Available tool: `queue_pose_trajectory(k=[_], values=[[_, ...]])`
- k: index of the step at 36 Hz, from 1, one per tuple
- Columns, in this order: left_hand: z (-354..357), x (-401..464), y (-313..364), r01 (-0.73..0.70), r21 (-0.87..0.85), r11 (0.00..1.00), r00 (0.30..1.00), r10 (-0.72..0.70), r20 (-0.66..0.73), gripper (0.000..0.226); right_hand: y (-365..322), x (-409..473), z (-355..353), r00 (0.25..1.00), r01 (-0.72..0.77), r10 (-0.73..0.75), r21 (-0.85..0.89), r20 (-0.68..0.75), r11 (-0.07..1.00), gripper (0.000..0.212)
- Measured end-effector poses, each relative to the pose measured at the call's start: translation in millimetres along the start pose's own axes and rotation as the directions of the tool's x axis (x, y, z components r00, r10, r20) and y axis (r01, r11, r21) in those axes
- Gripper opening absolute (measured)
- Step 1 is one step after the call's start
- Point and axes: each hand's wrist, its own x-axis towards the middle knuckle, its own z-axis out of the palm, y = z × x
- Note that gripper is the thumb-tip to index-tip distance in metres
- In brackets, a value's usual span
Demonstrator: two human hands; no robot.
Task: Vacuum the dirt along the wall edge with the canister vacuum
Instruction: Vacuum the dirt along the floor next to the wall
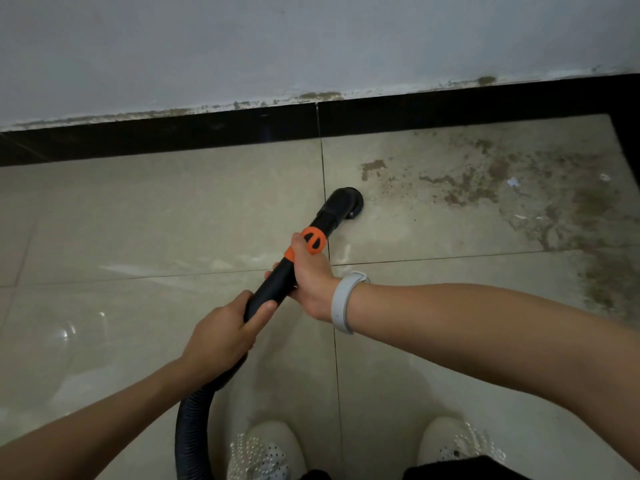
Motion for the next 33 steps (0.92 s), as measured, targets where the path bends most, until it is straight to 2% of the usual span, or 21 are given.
queue_pose_trajectory(k=[5,10,13,17,23,28,30,33], values=[[3,3,11,-0.049,0.015,0.999,0.997,0.049,0.058,0.030,1,-1,-14,0.991,0.055,-0.063,-0.073,-0.120,0.996,0.035],[6,7,24,-0.105,0.049,0.993,0.987,0.098,0.125,0.028,-1,-8,-28,0.972,0.053,-0.057,-0.022,-0.227,0.998,0.035],[6,1,20,-0.139,0.106,0.985,0.978,0.120,0.168,0.031,9,-18,-41,0.987,-0.007,0.007,0.000,-0.161,1.000,0.036],[4,-8,6,-0.114,0.155,0.981,0.983,0.089,0.159,0.033,19,-27,-40,0.996,-0.066,0.068,0.031,-0.060,0.997,0.032],[0,-27,-14,0.030,0.113,0.993,0.998,-0.035,0.043,0.036,32,-28,-11,0.993,-0.117,0.117,-0.023,0.025,0.993,0.031],[1,-56,-29,0.169,0.021,0.985,0.986,-0.169,-0.015,0.036,49,-32,10,0.974,-0.170,0.186,-0.117,0.133,0.978,0.029],[3,-66,-29,0.192,0.010,0.981,0.981,-0.192,-0.001,0.037,58,-35,11,0.971,-0.165,0.189,-0.162,0.148,0.973,0.029],[9,-71,-21,0.199,0.005,0.980,0.980,-0.199,0.030,0.037,65,-35,4,0.983,-0.133,0.155,-0.203,0.098,0.970,0.032]])
